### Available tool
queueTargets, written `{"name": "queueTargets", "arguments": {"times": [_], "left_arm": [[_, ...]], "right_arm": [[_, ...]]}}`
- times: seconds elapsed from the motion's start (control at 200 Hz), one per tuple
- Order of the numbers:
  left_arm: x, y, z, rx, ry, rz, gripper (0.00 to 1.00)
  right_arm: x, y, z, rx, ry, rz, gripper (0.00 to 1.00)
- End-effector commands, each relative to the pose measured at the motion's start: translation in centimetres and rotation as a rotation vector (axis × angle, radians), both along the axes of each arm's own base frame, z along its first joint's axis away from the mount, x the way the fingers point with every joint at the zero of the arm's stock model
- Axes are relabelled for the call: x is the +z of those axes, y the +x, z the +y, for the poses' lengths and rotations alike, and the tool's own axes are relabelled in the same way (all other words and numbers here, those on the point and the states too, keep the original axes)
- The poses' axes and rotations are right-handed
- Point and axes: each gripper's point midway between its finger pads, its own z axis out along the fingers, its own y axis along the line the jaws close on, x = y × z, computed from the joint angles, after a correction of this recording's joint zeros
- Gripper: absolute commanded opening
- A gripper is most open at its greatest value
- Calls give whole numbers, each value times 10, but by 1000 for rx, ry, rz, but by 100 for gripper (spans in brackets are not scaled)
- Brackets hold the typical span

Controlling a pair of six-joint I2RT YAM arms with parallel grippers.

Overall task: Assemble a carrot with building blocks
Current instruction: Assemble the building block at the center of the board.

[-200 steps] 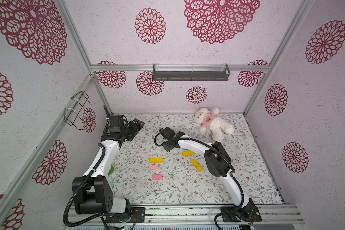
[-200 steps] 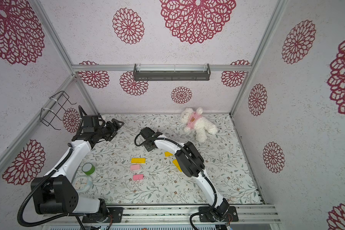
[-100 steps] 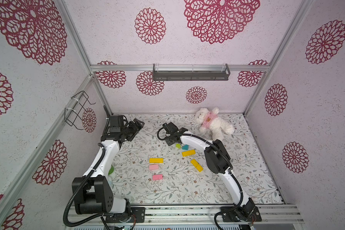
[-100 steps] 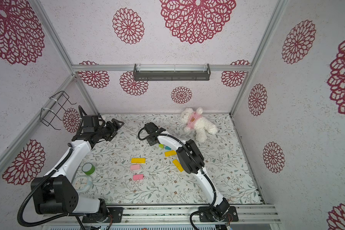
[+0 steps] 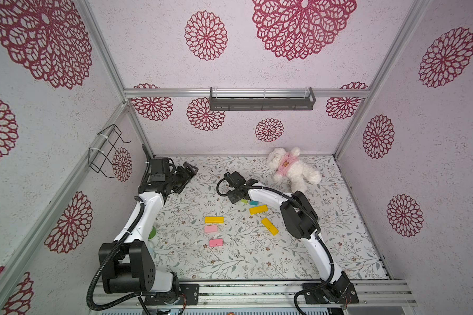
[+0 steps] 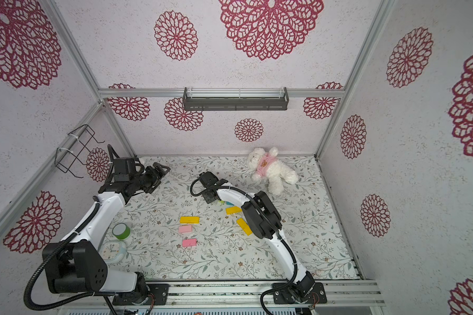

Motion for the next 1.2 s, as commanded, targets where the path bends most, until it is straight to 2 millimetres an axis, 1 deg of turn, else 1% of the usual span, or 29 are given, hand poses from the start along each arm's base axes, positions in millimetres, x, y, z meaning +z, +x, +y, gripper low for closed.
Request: {"name": "queueTargets", "arguments": {"times": [0.0, 0.395, 0.53, 0.931, 1.096, 1.191], "left_arm": [[4, 5, -2, -4, -17, -19, 88], [4, 5, -3, -7, -22, -19, 88], [4, 5, -3, -6, -22, -20, 88], [4, 4, -3, -4, -20, -19, 88], [6, 4, -3, -5, -21, -23, 88], [6, 4, -3, -5, -22, -23, 88]], "right_arm": [[10, -8, -13, -2, -29, 13, 29], [15, -16, -22, 4, -39, 11, 29], [13, -17, -23, 4, -43, 16, 29], [16, -13, -17, 5, -29, 18, 29], [14, -17, -18, 14, -28, 27, 31], [14, -22, -15, 38, -12, 32, 32]]}}
